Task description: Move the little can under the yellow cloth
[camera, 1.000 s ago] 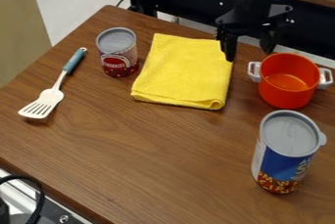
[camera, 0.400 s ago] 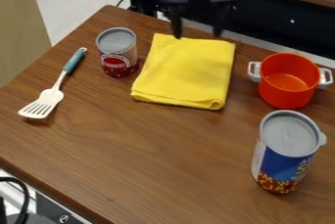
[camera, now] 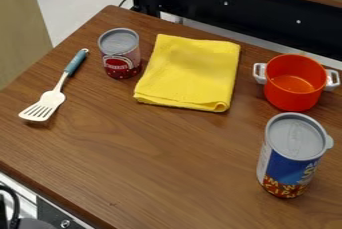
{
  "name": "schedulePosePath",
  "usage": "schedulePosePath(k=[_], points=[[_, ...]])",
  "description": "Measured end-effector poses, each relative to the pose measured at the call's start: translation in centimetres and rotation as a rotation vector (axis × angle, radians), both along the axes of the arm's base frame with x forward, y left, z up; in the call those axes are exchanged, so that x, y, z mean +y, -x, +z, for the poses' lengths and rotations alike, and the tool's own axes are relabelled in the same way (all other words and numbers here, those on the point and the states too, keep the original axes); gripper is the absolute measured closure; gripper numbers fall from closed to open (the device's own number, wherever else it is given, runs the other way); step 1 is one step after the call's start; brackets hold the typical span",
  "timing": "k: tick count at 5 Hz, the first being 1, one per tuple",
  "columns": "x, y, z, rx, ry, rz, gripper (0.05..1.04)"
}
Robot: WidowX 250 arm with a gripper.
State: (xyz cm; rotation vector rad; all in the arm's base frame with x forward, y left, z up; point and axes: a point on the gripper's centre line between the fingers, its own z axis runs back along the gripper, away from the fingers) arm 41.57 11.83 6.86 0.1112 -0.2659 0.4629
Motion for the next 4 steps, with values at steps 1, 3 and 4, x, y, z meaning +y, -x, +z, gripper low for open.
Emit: schedulePosePath(k=[1,3,4], points=[[3.1,-0.3,-0.7,-0.034,-0.014,-0.014,0.085],[6.5,1.6,-2.0,0.015,0.034,-0.07,0.084],[7.2,1.2,-2.8,0.026,0.053,-0.071,0.084]])
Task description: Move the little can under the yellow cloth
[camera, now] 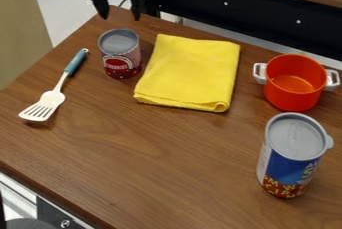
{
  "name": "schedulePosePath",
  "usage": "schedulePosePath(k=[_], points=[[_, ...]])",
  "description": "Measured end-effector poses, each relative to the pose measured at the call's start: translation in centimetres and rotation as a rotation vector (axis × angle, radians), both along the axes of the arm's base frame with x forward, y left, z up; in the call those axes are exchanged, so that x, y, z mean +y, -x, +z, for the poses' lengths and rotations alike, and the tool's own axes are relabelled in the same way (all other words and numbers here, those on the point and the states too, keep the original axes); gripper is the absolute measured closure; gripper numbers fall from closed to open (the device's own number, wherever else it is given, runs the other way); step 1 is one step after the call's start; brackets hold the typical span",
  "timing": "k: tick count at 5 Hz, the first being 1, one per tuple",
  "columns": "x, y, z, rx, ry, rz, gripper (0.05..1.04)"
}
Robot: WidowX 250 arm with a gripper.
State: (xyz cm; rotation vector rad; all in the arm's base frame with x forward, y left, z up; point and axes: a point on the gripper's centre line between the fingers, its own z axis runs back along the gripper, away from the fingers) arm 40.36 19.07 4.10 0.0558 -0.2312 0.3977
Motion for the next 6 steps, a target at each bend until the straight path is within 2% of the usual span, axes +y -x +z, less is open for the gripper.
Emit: schedulePosePath(k=[1,2,3,4,5,6], points=[[-0.1,-0.1,0.0,-0.01,0.071,-0.01,0.085],[-0.7,0.1,-2.0,-0.066,0.109,0.043,0.084],[-0.9,0.3,-2.8,-0.066,0.081,0.088,0.085],[-0.7,1.3,-3.2,0.015,-0.001,0.086,0.084],[-1.3,2.8,-2.6,0.058,-0.044,0.086,0.085],[-2.1,3.5,-2.5,0.058,-0.005,0.116,0.085]])
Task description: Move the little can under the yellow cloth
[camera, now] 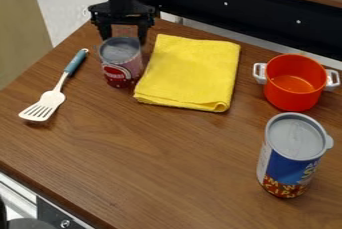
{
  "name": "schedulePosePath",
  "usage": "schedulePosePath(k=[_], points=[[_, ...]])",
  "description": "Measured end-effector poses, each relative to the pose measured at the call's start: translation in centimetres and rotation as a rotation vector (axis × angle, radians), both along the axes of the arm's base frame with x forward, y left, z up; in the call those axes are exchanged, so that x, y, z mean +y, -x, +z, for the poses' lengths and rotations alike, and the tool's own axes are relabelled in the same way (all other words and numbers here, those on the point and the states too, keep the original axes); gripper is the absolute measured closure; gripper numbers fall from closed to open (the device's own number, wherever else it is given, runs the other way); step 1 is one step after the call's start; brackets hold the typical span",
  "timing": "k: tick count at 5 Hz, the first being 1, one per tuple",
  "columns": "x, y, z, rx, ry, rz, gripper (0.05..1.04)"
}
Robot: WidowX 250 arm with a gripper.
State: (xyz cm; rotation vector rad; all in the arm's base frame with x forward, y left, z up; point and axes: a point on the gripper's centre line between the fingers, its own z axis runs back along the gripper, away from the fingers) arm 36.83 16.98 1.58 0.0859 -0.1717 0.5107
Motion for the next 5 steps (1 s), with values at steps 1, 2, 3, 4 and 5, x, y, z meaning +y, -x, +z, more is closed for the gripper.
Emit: schedulePosePath(k=[1,2,3,4,5], points=[[-0.5,1.3,0.0,0.013,0.025,0.015,0.085],[-0.4,2.1,0.4,-0.004,0.01,0.046,0.085],[-0.2,3.2,0.0,-0.009,0.003,0.049,0.085],[-0.4,4.6,0.2,0.006,-0.004,0.046,0.085],[-1.1,6.3,-0.3,0.019,-0.01,0.03,0.084]])
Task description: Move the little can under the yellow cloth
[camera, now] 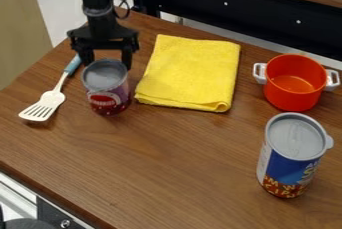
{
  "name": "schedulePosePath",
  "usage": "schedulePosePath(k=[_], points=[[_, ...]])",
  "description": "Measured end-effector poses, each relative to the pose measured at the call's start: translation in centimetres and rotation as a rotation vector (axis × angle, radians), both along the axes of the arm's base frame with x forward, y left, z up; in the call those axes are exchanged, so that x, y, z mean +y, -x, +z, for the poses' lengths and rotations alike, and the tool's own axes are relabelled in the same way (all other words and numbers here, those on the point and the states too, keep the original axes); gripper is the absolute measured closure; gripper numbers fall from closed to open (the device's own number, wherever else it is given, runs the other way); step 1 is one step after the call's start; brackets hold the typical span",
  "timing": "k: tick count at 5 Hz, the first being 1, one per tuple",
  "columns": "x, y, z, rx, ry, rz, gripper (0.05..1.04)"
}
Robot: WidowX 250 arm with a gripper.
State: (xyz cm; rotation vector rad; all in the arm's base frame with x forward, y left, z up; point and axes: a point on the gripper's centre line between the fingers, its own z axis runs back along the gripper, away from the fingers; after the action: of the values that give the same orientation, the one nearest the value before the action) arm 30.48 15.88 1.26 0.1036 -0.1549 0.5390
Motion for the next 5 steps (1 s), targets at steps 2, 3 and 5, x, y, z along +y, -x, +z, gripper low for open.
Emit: schedulePosePath(k=[2,3,5], points=[[-2.2,3.0,-0.4,0.021,-0.001,-0.004,0.085],[-3.4,4.5,-0.5,0.006,0.014,-0.016,0.085],[-5.6,6.3,-0.9,0.014,0.04,-0.043,0.084]])
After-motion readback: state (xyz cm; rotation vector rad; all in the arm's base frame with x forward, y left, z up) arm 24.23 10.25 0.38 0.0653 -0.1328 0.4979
